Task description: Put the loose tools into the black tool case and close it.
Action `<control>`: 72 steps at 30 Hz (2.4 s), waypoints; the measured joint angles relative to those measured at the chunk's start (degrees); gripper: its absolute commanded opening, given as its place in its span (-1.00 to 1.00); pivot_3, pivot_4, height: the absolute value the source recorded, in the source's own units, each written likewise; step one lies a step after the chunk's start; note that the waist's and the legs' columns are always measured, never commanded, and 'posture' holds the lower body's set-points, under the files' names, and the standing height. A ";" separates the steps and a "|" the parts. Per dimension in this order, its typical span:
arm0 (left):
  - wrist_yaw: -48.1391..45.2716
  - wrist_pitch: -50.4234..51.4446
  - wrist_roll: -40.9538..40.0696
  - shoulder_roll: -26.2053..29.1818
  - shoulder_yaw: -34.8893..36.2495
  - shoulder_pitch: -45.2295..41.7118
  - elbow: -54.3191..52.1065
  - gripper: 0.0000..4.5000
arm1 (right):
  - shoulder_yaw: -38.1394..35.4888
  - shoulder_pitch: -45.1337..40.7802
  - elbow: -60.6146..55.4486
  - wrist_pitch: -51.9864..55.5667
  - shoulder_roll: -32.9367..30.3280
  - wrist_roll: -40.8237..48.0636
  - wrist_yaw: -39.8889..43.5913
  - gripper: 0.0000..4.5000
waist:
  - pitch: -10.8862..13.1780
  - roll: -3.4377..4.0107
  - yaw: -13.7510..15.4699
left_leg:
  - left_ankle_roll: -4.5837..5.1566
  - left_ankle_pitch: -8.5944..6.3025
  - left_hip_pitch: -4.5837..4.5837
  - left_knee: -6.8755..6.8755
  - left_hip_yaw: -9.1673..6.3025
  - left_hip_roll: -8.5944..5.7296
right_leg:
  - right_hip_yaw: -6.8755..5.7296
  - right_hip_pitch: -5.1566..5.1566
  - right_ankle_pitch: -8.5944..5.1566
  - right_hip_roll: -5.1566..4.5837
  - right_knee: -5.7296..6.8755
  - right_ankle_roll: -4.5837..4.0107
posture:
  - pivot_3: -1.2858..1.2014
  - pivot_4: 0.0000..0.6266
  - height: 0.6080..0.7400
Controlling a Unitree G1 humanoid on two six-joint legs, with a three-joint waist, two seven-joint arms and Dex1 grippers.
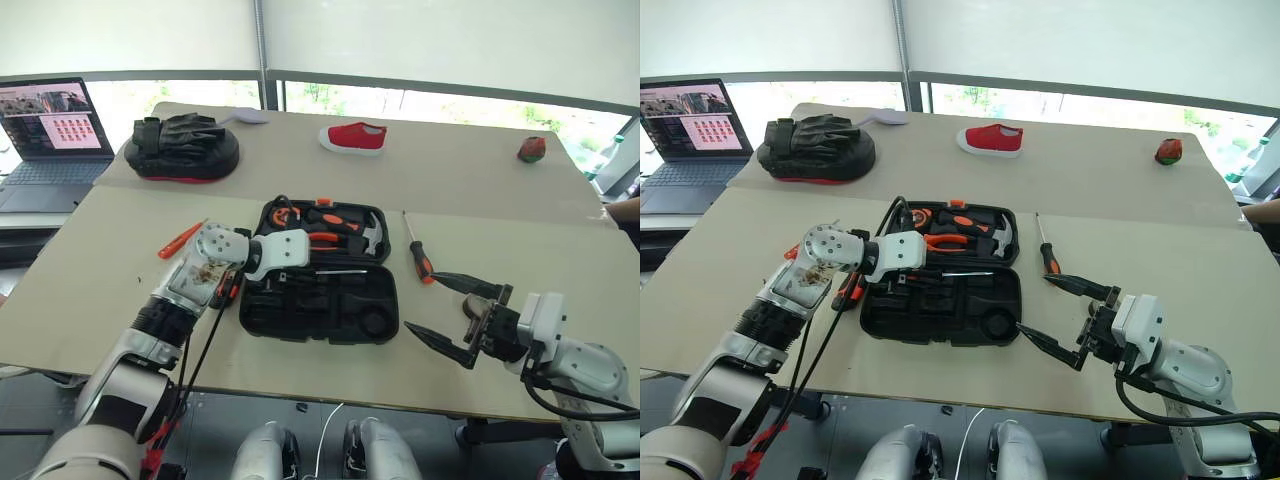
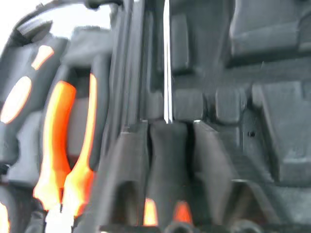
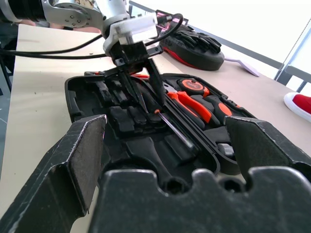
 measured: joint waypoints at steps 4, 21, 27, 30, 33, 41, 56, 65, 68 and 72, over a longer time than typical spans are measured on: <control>3.35 2.60 -5.12 -1.64 5.65 1.42 -2.63 0.15 | 0.82 1.52 -0.71 1.30 0.03 0.26 0.08 1.00 | 0.00 0.01 -0.35 | 0.00 0.00 0.05 0.05 -0.01 0.00 | 0.00 0.05 0.00 -0.13 0.04 0.04 | 0.03 -0.52 1.00; 7.93 6.16 -1.84 -1.36 3.47 9.86 -2.68 -0.98 | 2.19 1.09 -0.78 3.08 0.30 0.37 1.24 1.00 | -0.05 0.07 -0.16 | 0.00 -0.01 0.09 0.04 -0.05 -0.03 | -0.04 0.10 -0.01 -0.19 0.05 0.05 | 0.03 -0.52 1.00; 9.03 7.96 -2.01 -3.83 3.34 9.96 -0.79 -0.98 | 2.38 1.12 -0.58 3.07 1.02 0.32 1.23 1.00 | -0.55 0.34 0.23 | 0.18 -0.12 0.25 0.05 -0.07 -0.06 | -0.11 0.33 -0.03 -0.26 0.03 0.13 | 0.03 -0.52 1.00; 8.92 6.15 -2.73 -4.02 3.96 10.51 0.19 -0.98 | 2.33 1.35 -0.62 3.08 1.42 0.32 0.95 1.00 | -0.74 0.45 0.13 | 0.29 -0.30 0.62 -0.03 -0.09 -0.05 | -0.13 0.78 -0.05 -0.37 -0.14 0.18 | 0.03 -0.52 1.00; 7.61 4.79 -6.18 -4.03 6.30 12.81 0.00 -0.68 | 1.35 3.09 -0.74 3.19 1.41 0.35 0.30 1.00 | -0.75 0.47 -0.08 | 0.09 -0.55 0.70 -0.21 -0.16 -0.06 | -0.17 0.86 -0.08 -0.41 -0.28 0.22 | 0.03 -0.52 1.00; -4.46 7.02 -24.82 6.42 21.62 23.83 -9.47 0.56 | -8.84 13.80 1.33 1.73 5.04 -0.06 -4.56 1.00 | -0.75 0.53 -0.48 | -0.13 -0.37 0.76 -0.33 -0.19 -0.01 | -0.17 0.83 -0.29 -0.36 -0.22 0.18 | 0.03 -0.52 1.00; -10.61 -1.06 -31.70 9.53 32.73 38.52 -10.78 0.98 | -12.85 9.08 6.25 5.00 7.32 -7.72 -18.01 1.00 | -0.70 1.01 -0.83 | -0.65 -0.69 0.52 -0.38 -0.06 -0.10 | 0.12 0.37 -0.46 -0.54 -0.19 -0.13 | 0.03 -0.52 1.00; -6.27 5.69 -35.99 5.85 28.52 33.45 -21.11 0.98 | 0.37 -21.98 4.00 43.64 -1.98 -10.26 -27.29 1.00 | -0.70 1.00 -1.52 | -0.34 -0.24 0.25 -0.46 -0.09 -0.02 | 0.03 0.04 -0.28 -0.18 0.01 -0.21 | 0.03 -0.52 1.00; -4.91 5.70 -35.52 4.49 26.89 32.26 -22.09 0.98 | 5.74 -29.78 7.89 56.01 -3.24 -9.56 -26.90 1.00 | -0.70 1.00 -1.43 | -0.29 -0.24 0.15 -0.36 -0.09 -0.04 | -0.05 0.03 -0.25 -0.22 -0.05 -0.21 | 0.03 -0.52 1.00; -3.66 5.49 -34.04 3.11 25.21 32.71 -22.63 0.98 | 10.74 -36.50 13.47 65.06 0.40 -9.72 -28.08 1.00 | -0.70 0.99 -1.58 | -0.27 -0.25 0.09 -0.33 -0.08 -0.06 | -0.04 0.01 -0.30 -0.23 -0.04 0.03 | 0.03 -0.52 1.00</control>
